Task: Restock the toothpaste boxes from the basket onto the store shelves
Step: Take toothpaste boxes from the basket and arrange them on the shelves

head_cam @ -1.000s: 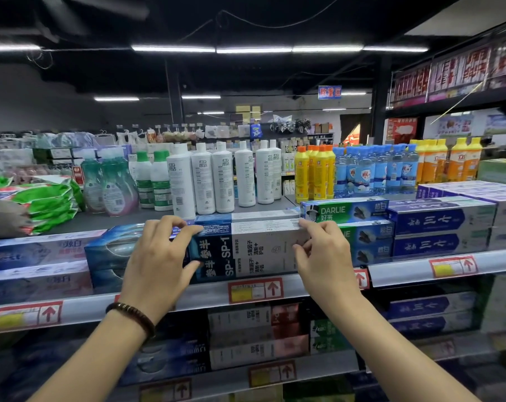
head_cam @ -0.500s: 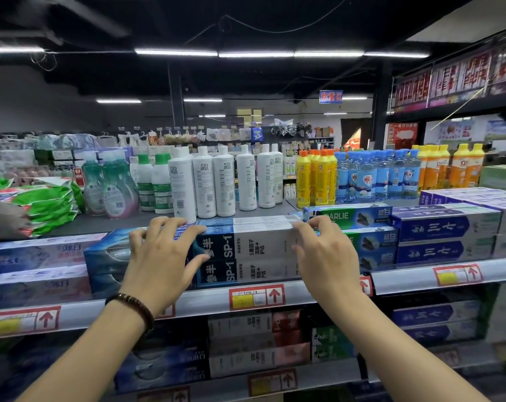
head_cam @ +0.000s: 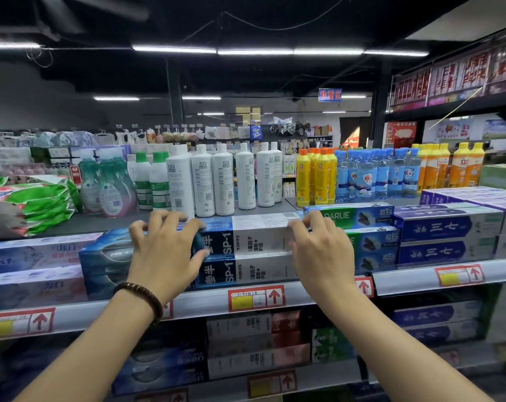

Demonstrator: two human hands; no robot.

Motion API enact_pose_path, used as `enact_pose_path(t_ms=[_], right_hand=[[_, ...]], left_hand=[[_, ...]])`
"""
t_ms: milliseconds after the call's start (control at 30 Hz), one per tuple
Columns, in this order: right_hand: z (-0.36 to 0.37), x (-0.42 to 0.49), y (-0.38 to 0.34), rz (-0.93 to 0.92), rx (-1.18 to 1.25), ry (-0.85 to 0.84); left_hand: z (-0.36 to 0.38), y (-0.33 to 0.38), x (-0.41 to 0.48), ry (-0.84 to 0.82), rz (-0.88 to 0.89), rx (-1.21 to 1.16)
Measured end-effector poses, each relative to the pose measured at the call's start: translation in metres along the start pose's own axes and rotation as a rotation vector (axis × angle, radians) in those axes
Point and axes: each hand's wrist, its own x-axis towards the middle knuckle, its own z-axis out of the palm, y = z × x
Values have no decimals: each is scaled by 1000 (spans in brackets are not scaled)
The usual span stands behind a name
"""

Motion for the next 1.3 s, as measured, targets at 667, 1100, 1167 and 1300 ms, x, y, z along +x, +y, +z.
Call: enact_pose_path(t_ms=[667,1100,1167,1300], right_hand=[[0,22,-12,16,-111,-201],[2,21,-10,29,-106,-190],[1,18,-9,27,-103,-173],[-8,11,-7,14,-28,-131]], left_hand=[[2,8,26,-83,-16,119],[8,6,24,-58,-16,110],[8,6,23,-53,-19,101],[7,6,18,-22,-11,44]])
